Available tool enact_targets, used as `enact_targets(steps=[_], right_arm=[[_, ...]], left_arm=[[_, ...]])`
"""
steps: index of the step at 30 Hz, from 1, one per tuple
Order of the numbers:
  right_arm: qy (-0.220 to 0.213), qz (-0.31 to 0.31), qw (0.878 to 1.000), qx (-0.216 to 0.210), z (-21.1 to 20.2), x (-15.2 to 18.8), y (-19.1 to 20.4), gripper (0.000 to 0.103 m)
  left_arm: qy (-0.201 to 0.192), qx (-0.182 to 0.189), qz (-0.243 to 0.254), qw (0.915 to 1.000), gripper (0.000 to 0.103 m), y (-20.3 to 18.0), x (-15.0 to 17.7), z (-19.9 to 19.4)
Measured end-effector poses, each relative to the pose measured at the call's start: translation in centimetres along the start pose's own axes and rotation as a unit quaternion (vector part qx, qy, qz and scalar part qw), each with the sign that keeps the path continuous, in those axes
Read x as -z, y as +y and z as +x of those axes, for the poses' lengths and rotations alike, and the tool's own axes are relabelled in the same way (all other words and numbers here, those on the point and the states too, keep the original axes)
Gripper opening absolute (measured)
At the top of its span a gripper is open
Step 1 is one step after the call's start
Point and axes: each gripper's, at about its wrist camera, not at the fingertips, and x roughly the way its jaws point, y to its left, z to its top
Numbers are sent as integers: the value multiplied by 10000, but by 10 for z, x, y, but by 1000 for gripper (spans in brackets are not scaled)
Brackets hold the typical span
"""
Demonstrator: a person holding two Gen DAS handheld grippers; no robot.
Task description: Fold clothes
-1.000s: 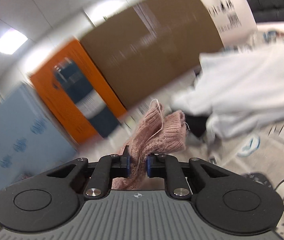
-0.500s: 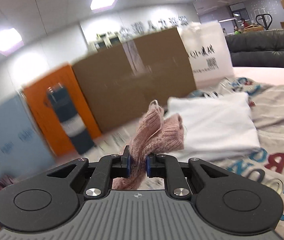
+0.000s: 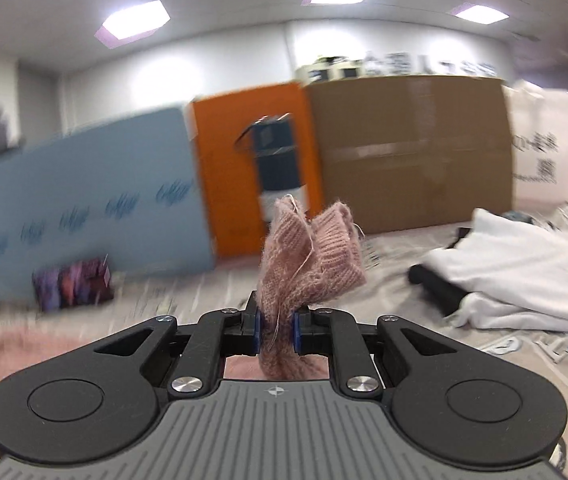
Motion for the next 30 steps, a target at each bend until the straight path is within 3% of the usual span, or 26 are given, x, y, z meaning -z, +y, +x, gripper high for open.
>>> enact_targets(steps=[5, 7, 10, 12, 17, 24, 27, 30], right_arm=[[427, -417, 9978, -304, 12, 16, 29, 22], [545, -436, 9966, -447, 11, 20, 38, 47], [567, -480, 9941, -784, 7, 24, 51, 68], [527, -555, 9921, -990, 2, 25, 60, 74], [662, -321, 9857, -1517, 4, 26, 69, 78], [1374, 106, 9774, -1601, 28, 34, 65, 79], [1214, 189, 9785, -1654, 20, 32, 62, 79], [779, 403, 9801, -1782, 5, 24, 52, 79]], left_arm=[[-25, 96, -19, 9999, 98, -1, -1, -2], [-20, 132, -46, 9999, 98, 0, -1, -1], [-21, 212, -152, 9997, 98, 2, -2, -2], [-23, 293, -250, 9993, 98, 4, -2, -3], [44, 624, -756, 9952, 98, 14, -4, -3], [112, 769, -871, 9932, 98, 13, -3, -1], [141, 774, -852, 9933, 98, 12, -3, 0], [130, 777, -878, 9930, 98, 13, -3, 0]])
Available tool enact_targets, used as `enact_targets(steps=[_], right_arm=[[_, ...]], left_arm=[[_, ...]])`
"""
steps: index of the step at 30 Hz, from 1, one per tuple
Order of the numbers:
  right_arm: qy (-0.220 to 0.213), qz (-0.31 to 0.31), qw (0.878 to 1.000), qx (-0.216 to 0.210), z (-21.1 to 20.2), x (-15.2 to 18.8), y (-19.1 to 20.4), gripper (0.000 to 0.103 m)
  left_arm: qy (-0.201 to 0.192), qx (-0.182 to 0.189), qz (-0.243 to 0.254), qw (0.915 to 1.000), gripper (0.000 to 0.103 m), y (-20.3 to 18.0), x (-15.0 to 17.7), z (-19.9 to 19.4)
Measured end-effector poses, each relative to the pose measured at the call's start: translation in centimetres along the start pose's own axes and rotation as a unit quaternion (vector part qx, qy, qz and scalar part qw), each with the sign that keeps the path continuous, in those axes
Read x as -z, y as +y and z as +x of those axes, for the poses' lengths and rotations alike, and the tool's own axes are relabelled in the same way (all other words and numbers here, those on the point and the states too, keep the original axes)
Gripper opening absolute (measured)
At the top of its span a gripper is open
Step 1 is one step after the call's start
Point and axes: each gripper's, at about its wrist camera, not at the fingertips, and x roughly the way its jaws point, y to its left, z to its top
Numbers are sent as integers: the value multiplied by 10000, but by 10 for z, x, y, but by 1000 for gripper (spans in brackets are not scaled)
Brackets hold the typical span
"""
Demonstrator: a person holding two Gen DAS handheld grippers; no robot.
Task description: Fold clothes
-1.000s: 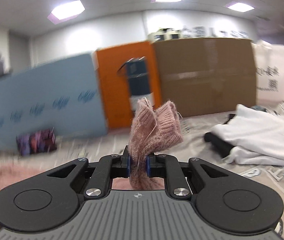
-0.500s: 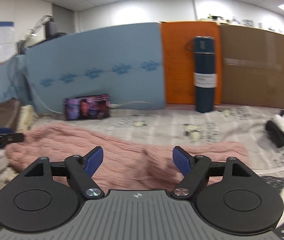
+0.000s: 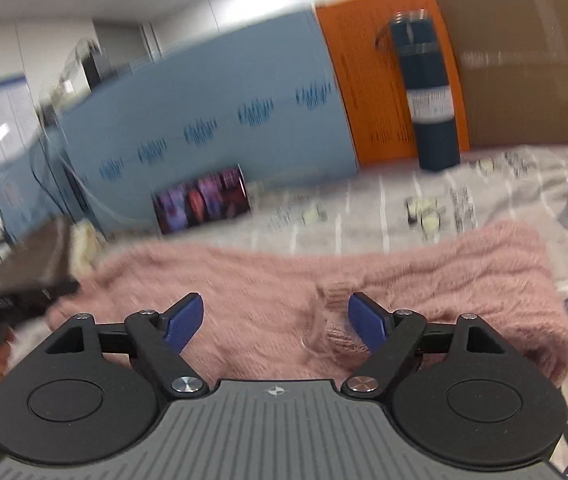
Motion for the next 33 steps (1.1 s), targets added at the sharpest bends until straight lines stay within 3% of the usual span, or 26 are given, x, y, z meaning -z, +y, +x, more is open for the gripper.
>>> enact_targets(steps=[3, 6, 8, 11, 14, 17, 22, 23, 30, 33], right_arm=[[-569, 239, 9979, 182, -24, -7, -10, 81], [-1020, 548, 9889, 932, -42, -10, -26, 83], [-1075, 928, 9795, 1432, -47, -10, -42, 84], [-974, 1726, 9629, 1832, -50, -6, -69, 85], [-780, 2311, 9520, 1847, -45, 1, -90, 86], [-596, 2537, 9510, 1665, -36, 6, -95, 86], [-324, 2375, 9566, 1658, -19, 8, -86, 84], [-313, 2305, 9583, 1661, -18, 8, -84, 82], [-426, 1547, 9732, 1645, -17, 9, -65, 36], [-689, 1152, 9794, 1511, -24, 6, -53, 29]], left_arm=[[14, -3, -3, 10000, 98, 0, 0, 0], [29, 8, 7, 10000, 98, -1, 0, 0], [33, 20, 24, 10000, 98, -2, 0, 0], [39, 43, 60, 10000, 98, -4, 1, -1], [55, 62, 89, 9999, 98, -5, 2, 0], [82, 64, 103, 9999, 98, -6, 2, 1], [120, 69, 124, 9998, 98, -7, 3, 2], [127, 71, 128, 9998, 98, -7, 3, 2], [180, 83, 153, 9997, 98, -9, 5, 4], [201, 90, 160, 9996, 98, -9, 6, 5]])
